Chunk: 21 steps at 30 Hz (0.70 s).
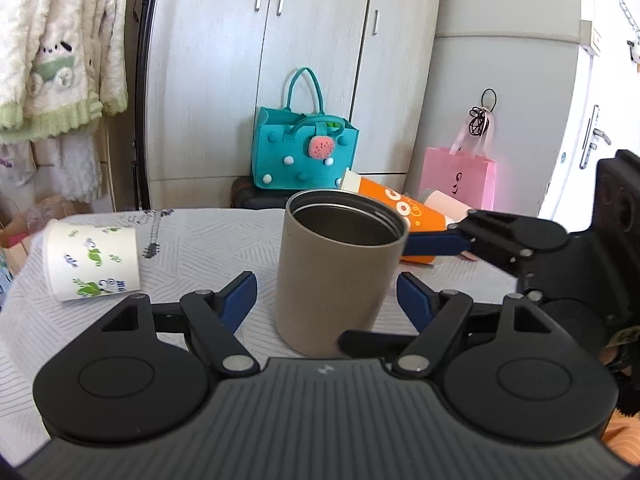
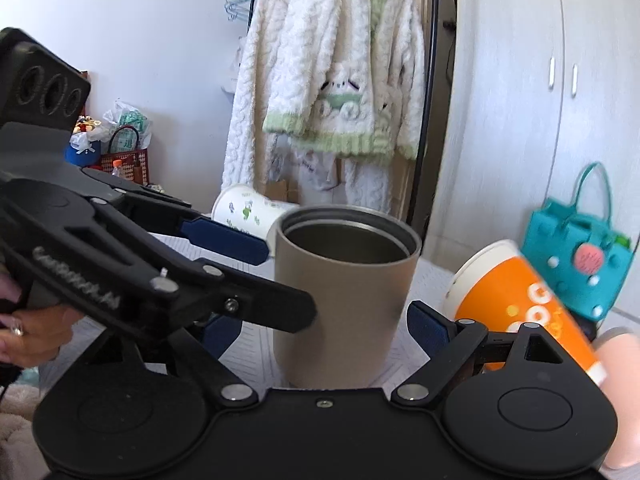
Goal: Flip cup upright
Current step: 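Open the right tool and withdraw it from the standing tumbler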
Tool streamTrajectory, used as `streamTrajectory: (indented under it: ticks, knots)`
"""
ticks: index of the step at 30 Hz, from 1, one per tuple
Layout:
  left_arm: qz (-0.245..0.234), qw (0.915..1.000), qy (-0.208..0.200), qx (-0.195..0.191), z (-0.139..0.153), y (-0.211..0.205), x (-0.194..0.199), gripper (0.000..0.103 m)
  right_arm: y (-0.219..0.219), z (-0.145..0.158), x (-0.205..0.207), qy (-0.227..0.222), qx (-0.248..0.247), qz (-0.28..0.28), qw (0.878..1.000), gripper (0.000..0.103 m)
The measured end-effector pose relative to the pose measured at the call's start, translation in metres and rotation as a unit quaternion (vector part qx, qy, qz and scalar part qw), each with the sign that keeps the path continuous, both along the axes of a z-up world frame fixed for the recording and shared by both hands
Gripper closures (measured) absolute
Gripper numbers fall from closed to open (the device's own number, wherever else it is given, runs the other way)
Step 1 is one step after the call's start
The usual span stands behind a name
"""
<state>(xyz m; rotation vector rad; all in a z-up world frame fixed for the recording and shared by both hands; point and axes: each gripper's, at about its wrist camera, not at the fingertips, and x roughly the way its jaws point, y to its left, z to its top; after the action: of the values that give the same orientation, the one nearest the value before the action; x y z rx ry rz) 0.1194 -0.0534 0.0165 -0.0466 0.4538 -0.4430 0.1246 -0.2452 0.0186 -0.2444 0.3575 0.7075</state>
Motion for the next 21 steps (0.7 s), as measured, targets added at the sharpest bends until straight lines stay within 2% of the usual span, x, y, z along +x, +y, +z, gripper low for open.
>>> streamTrajectory:
  ticks: [3,7,10,14,21]
  knots:
    - [0.008,0.9999,-0.001,0.009,0.008,0.000,-0.014,0.025,-0.006,0.007,-0.015,-0.008,0.013,-0.001,1.000,0.011]
    - [0.038,0.9992,-0.008,0.009,0.015,0.004,-0.033,0.024,-0.008,0.009,-0.038,-0.034,-0.002,-0.025,0.999,0.009]
    - [0.049,0.9987,-0.011,0.006,0.018,0.008,-0.047,0.023,-0.015,0.009,-0.050,-0.025,0.017,-0.046,0.998,0.009]
    - [0.079,0.9961,-0.026,0.028,0.019,0.007,-0.064,0.023,-0.021,0.009,-0.065,-0.027,0.023,-0.070,0.997,0.009]
    - [0.089,0.9955,-0.031,0.012,0.025,0.018,-0.090,0.018,-0.023,0.015,-0.093,-0.029,0.022,-0.098,0.995,0.009]
